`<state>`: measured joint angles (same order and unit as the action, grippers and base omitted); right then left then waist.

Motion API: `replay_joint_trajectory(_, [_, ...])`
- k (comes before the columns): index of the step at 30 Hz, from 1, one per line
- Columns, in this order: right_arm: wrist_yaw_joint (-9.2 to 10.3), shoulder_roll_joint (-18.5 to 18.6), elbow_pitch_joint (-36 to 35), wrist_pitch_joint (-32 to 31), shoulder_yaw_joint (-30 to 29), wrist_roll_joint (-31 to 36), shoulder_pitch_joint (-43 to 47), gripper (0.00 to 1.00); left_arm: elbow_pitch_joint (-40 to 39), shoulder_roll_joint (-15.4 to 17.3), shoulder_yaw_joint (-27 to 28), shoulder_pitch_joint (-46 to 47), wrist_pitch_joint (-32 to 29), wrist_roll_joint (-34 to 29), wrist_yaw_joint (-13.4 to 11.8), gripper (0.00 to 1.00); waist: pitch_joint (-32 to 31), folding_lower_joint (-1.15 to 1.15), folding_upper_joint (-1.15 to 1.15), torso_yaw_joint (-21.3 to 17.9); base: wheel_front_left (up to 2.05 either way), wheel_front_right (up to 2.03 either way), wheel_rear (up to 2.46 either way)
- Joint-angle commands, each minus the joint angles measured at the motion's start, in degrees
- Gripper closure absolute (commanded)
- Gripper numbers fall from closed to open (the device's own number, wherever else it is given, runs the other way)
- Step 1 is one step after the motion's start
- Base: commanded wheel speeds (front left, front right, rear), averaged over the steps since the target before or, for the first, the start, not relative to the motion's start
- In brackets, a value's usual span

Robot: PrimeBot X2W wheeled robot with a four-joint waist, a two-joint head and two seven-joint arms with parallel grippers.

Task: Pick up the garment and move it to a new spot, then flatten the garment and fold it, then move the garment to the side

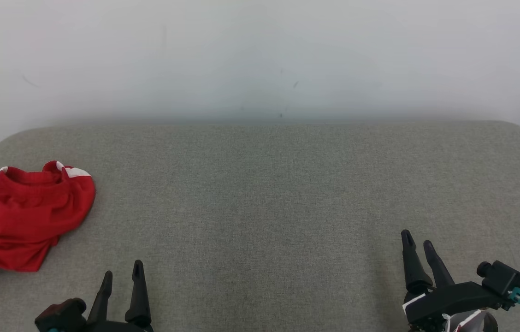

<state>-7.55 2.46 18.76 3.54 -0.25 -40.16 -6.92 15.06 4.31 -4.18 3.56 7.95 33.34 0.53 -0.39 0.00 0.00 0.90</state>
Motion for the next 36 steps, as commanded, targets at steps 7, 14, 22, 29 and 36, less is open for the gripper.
replay_joint_trajectory(7, [0.07, 0.4, -2.4, -1.4, 1.7, 5.0, 0.7, 0.00, -0.1, 1.1, -1.2, 1.2, 1.4, -5.6, 0.1, 0.00, 0.2, 0.00, 0.00, 0.1, 0.00, 0.00, 0.00])
replay_joint_trajectory(14, [0.07, 0.4, -3.6, -2.2, 0.5, 10.9, 1.3, 0.00, 0.2, 1.7, -2.1, 1.5, 2.3, -9.9, -0.6, 0.00, 0.3, 0.00, 0.00, -0.2, 0.00, 0.00, 0.00])
replay_joint_trajectory(22, [0.08, 0.5, -3.7, -1.8, -0.2, 15.2, 1.9, 0.00, 0.4, 2.1, -3.0, 1.6, 3.3, -14.2, -1.3, 0.00, 0.4, 0.00, 0.00, -0.2, 0.00, 0.00, 0.00])
replay_joint_trajectory(29, [0.09, 0.5, -2.8, -0.5, 0.2, 16.2, 1.7, 0.00, 0.2, 2.1, -2.7, 0.8, 4.1, -16.0, -1.2, 0.00, 0.2, 0.00, 0.00, -0.2, 0.00, 0.00, 0.00])
replay_joint_trajectory(36, [0.09, 0.5, -1.7, 0.3, 0.6, 18.4, 1.5, 0.00, 0.7, 1.7, -1.9, 0.4, 4.7, -16.5, 0.1, 0.00, 0.0, 0.00, 0.00, -0.2, 0.00, 0.00, 0.00])
